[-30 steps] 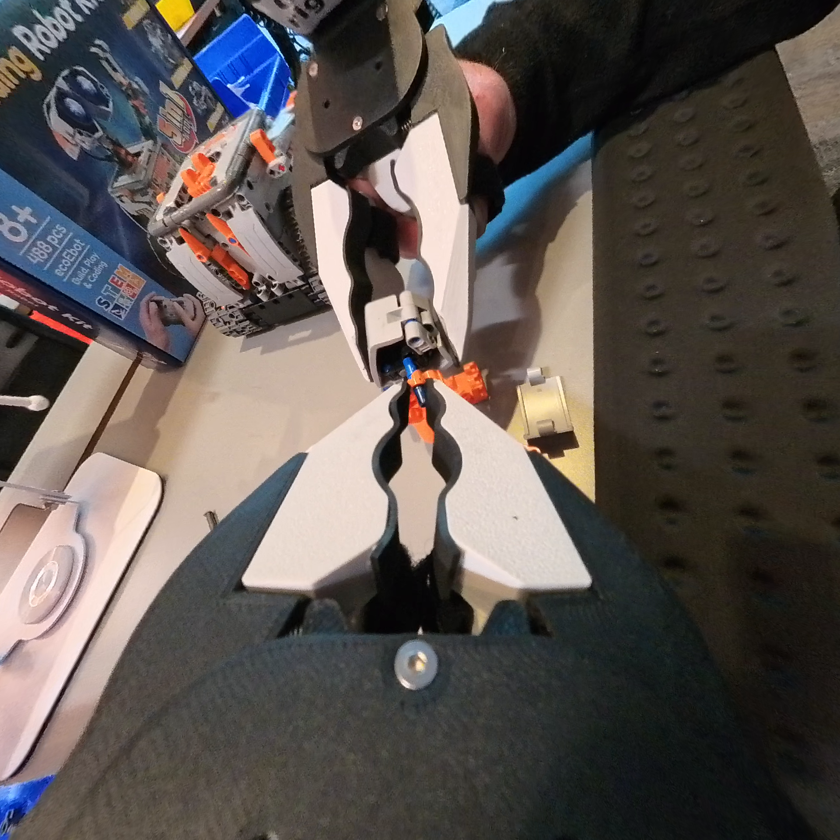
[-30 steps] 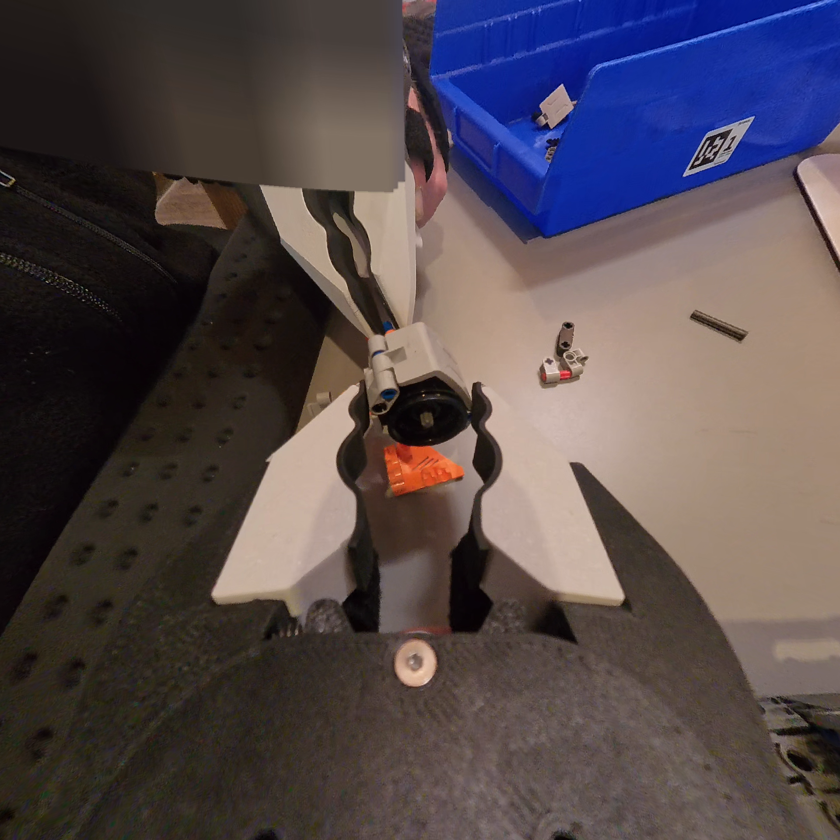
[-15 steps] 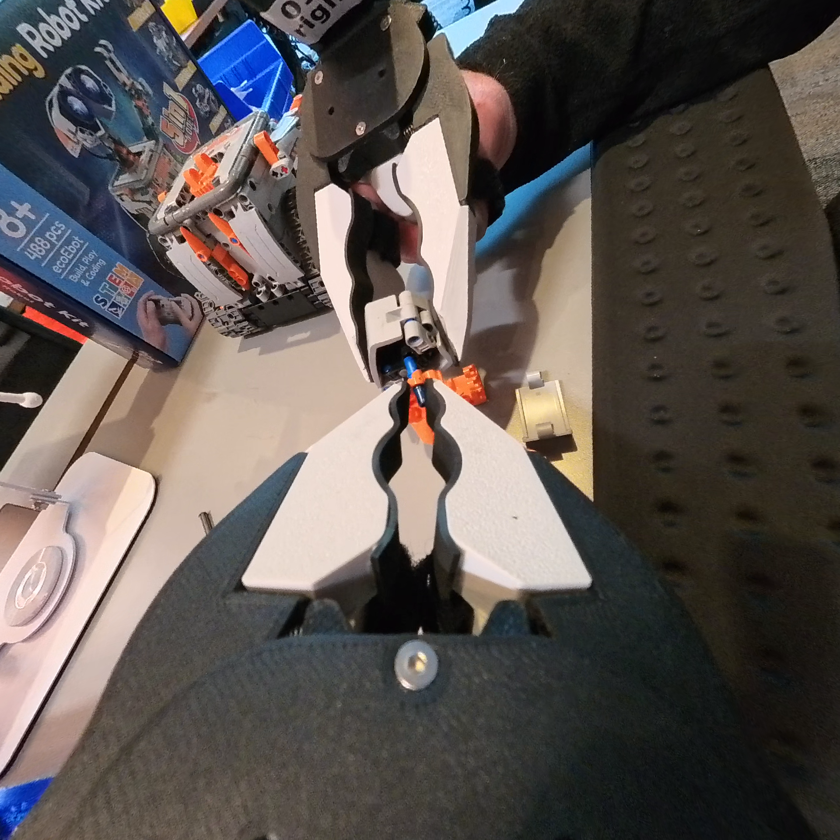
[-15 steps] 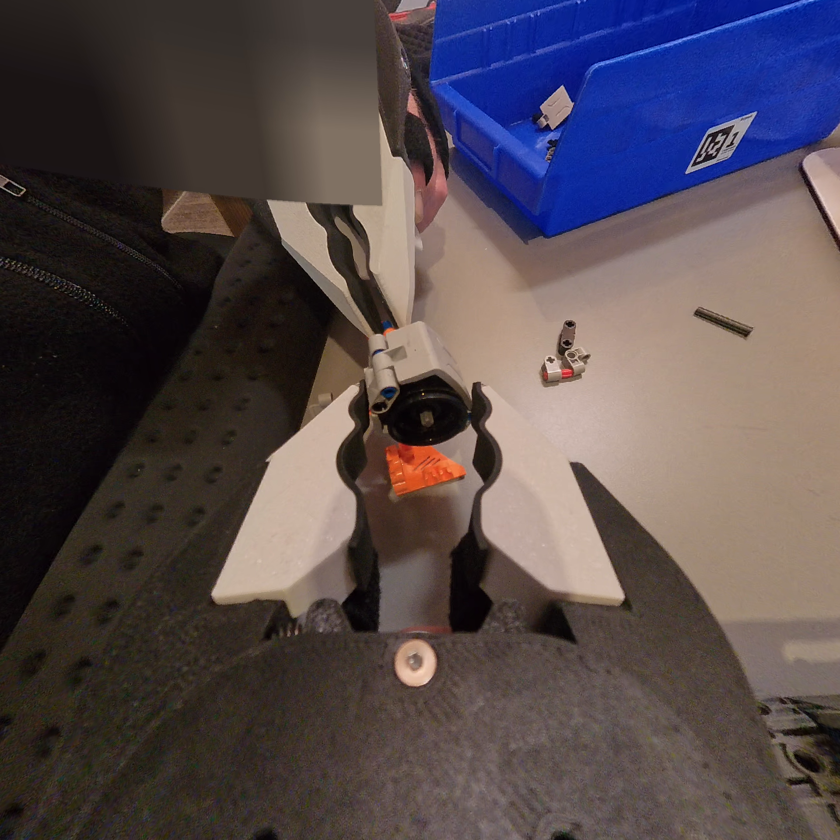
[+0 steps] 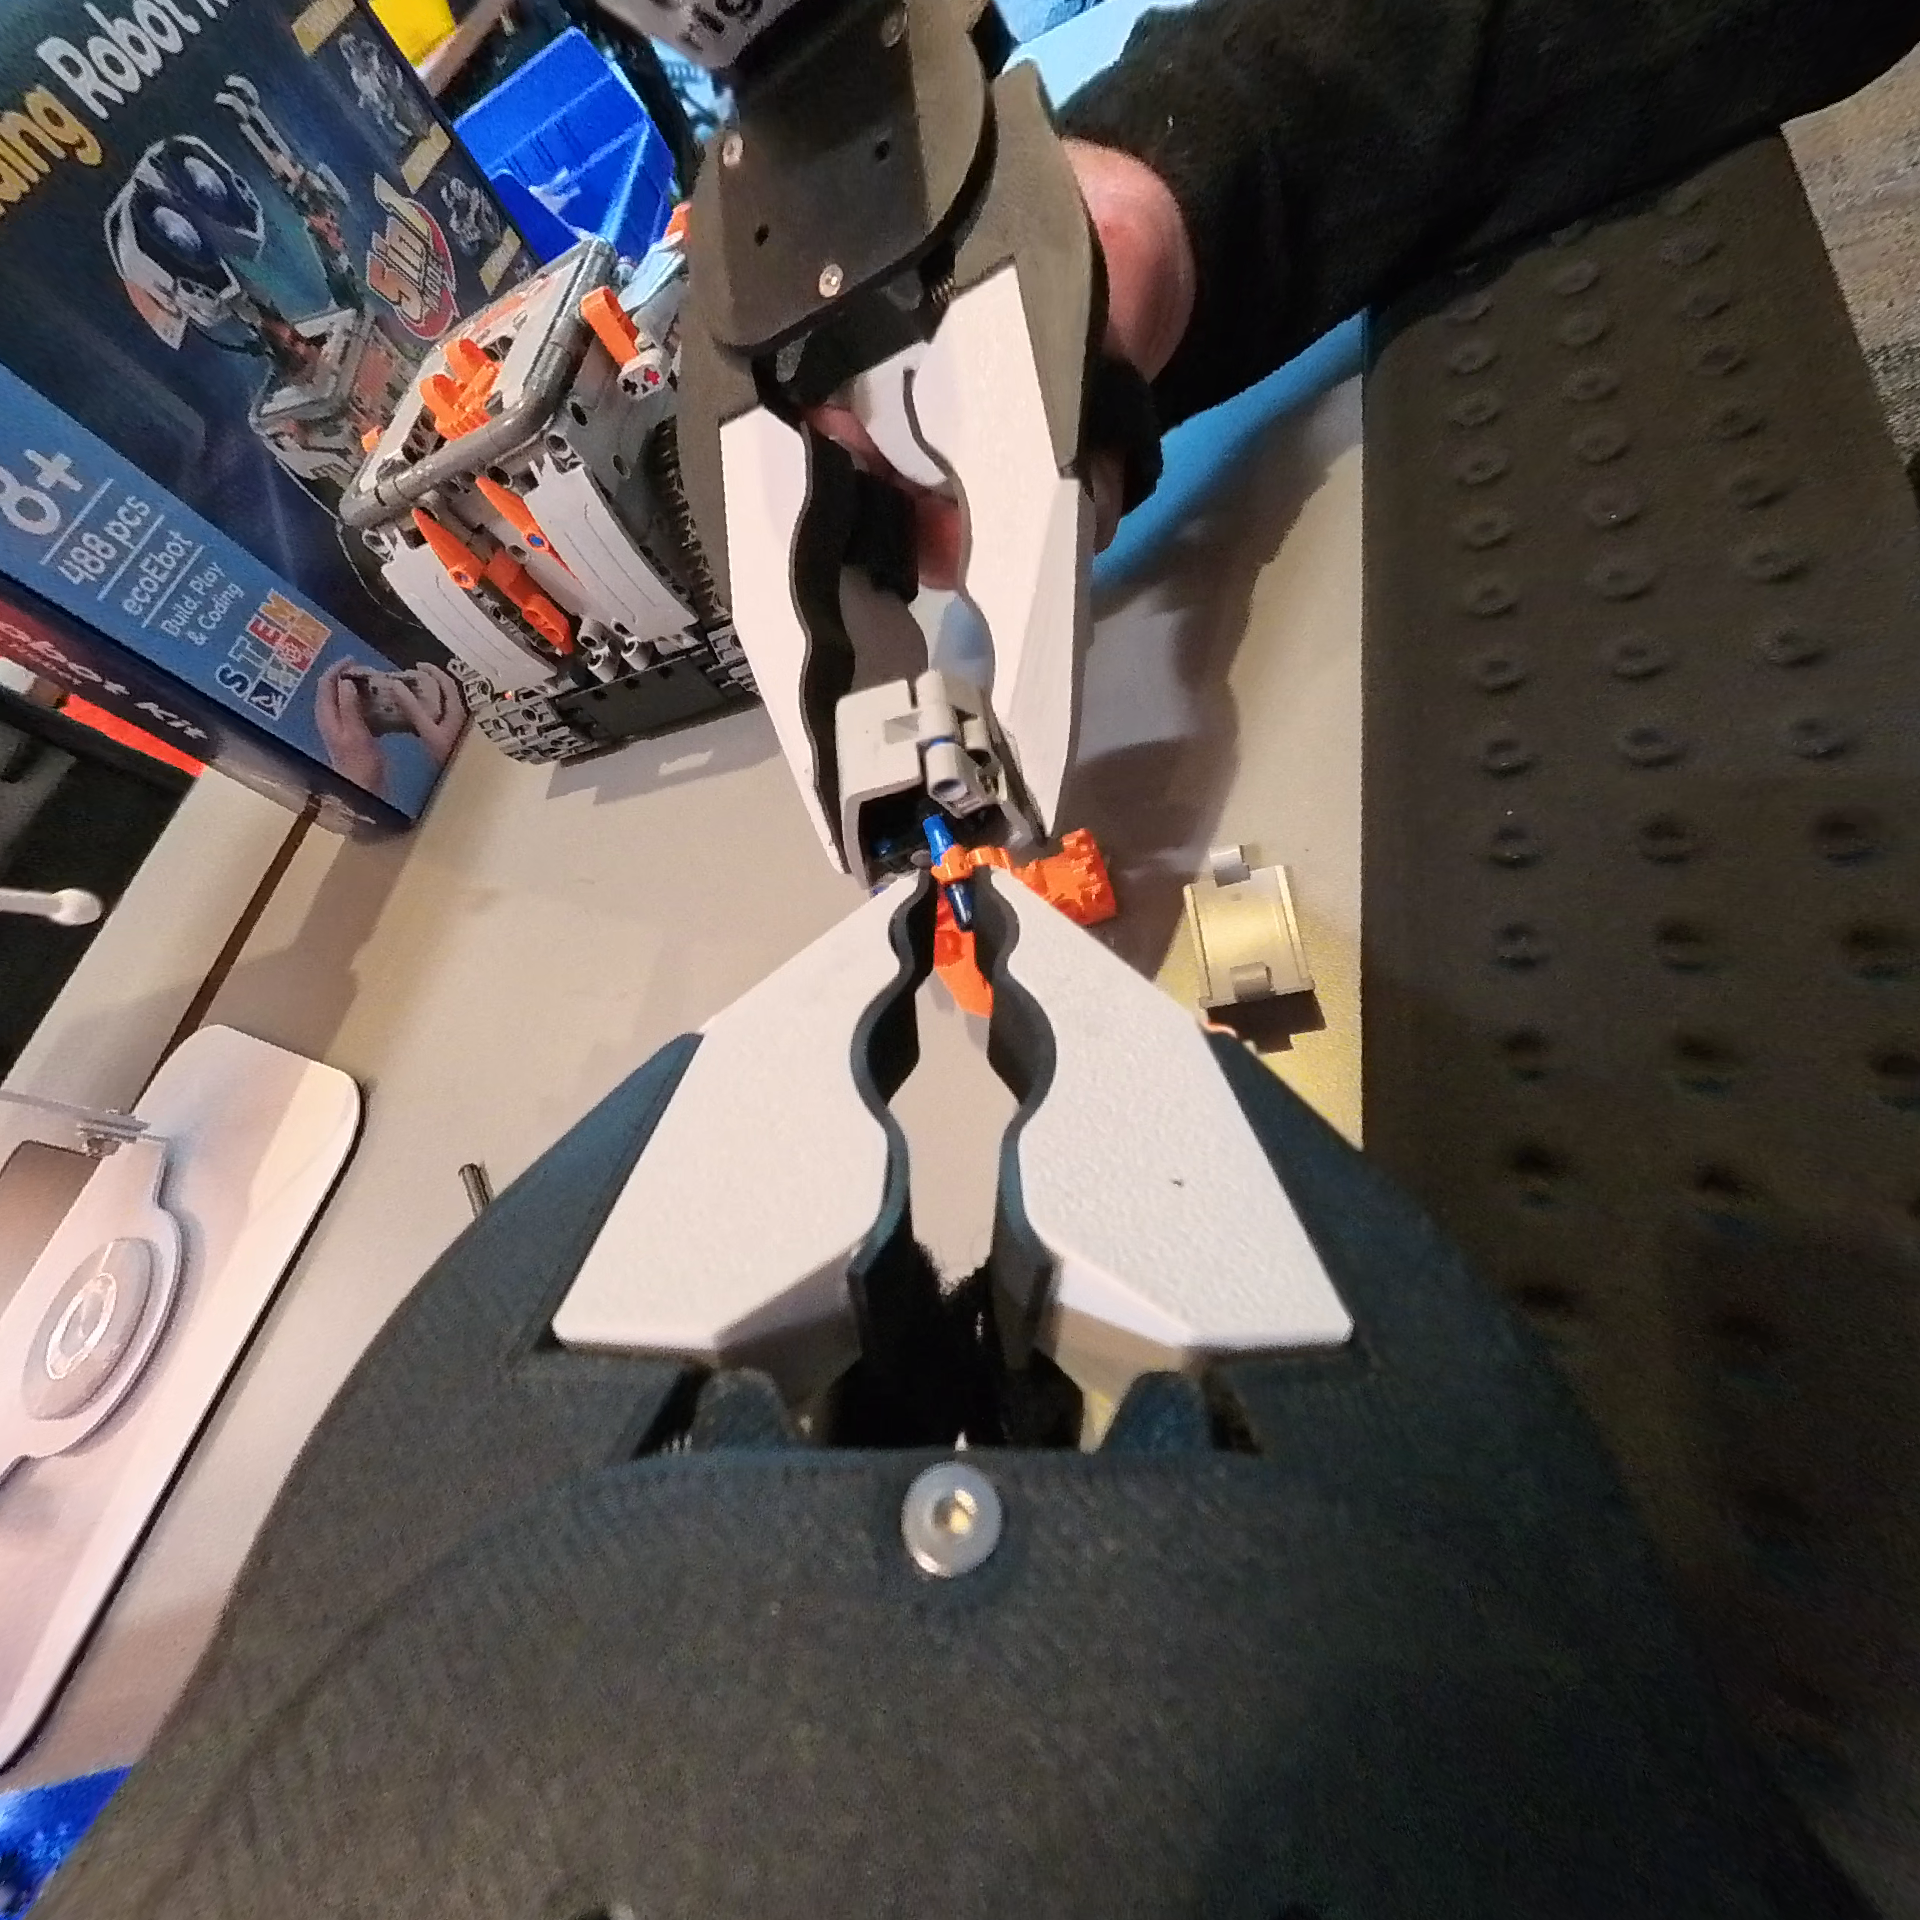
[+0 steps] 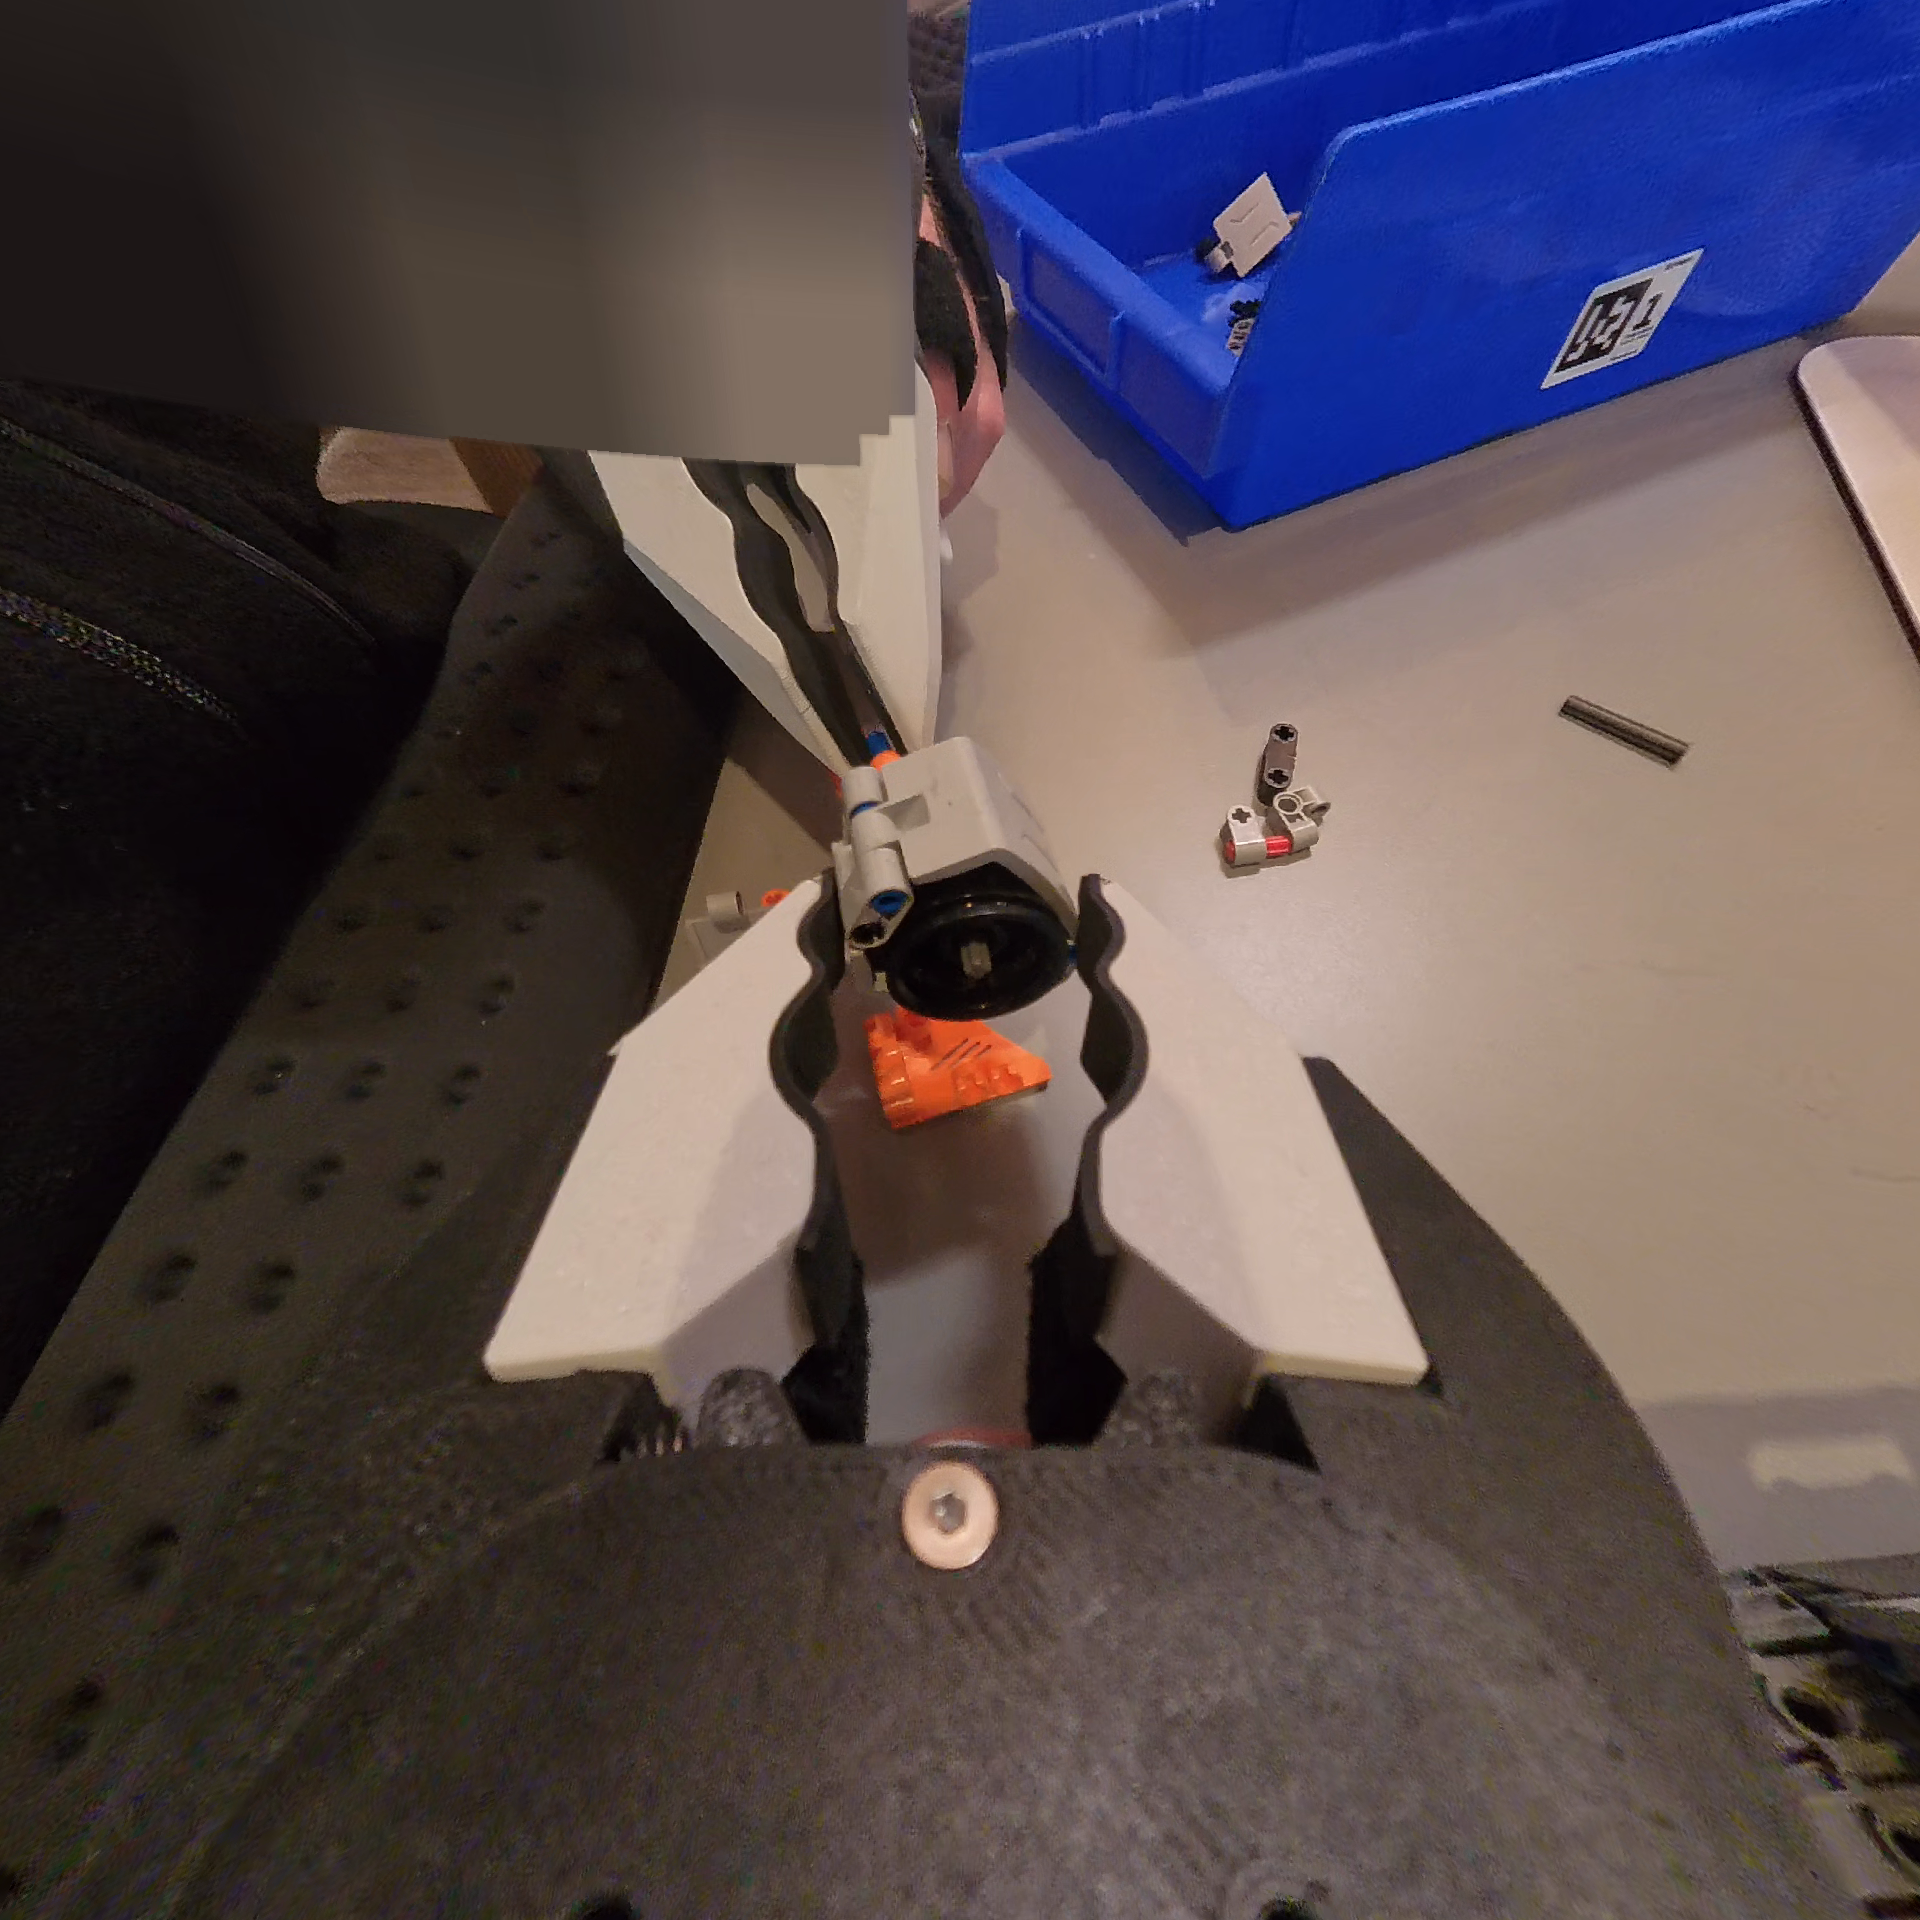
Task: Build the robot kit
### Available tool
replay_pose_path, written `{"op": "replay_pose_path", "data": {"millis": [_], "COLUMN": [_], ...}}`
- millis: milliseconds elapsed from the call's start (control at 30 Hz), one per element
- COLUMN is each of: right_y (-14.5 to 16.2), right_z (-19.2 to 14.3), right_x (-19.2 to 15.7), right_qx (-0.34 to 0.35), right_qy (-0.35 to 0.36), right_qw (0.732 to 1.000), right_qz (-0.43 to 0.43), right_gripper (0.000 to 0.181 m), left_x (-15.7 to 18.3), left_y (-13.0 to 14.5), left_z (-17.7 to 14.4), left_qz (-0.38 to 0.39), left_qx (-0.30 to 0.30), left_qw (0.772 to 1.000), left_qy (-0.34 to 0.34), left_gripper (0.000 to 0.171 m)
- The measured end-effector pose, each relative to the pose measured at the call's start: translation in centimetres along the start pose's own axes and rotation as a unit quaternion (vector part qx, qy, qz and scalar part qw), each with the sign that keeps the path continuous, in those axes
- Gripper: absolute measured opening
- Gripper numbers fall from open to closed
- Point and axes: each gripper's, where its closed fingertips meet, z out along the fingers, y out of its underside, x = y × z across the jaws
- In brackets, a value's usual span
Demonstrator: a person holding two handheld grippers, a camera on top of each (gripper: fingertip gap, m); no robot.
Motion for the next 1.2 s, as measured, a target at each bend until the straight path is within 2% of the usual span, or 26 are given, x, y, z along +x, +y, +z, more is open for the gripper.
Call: {"op": "replay_pose_path", "data": {"millis": [633, 800, 1033, 1200], "right_y": [2.3, 2.9, 3.5, 3.6], "right_z": [1.4, 1.4, 1.1, 1.1], "right_x": [-0.3, -0.3, -0.3, -0.3], "right_qx": [-0.109, -0.129, -0.177, -0.180], "right_qy": [0.045, 0.048, 0.067, 0.064], "right_qw": [0.990, 0.987, 0.973, 0.973], "right_qz": [-0.074, -0.085, -0.132, -0.133], "right_gripper": [0.042, 0.042, 0.042, 0.042], "left_x": [2.1, 2.5, 2.7, 2.8], "left_y": [2.3, 2.4, 2.7, 2.7], "left_z": [1.3, 1.5, 1.9, 2.0], "left_qz": [0.038, 0.036, 0.061, 0.068], "left_qx": [-0.060, -0.061, -0.077, -0.078], "left_qw": [0.997, 0.997, 0.995, 0.994], "left_qy": [0.026, 0.035, 0.032, 0.032], "left_gripper": [0.003, 0.002, 0.003, 0.002]}}
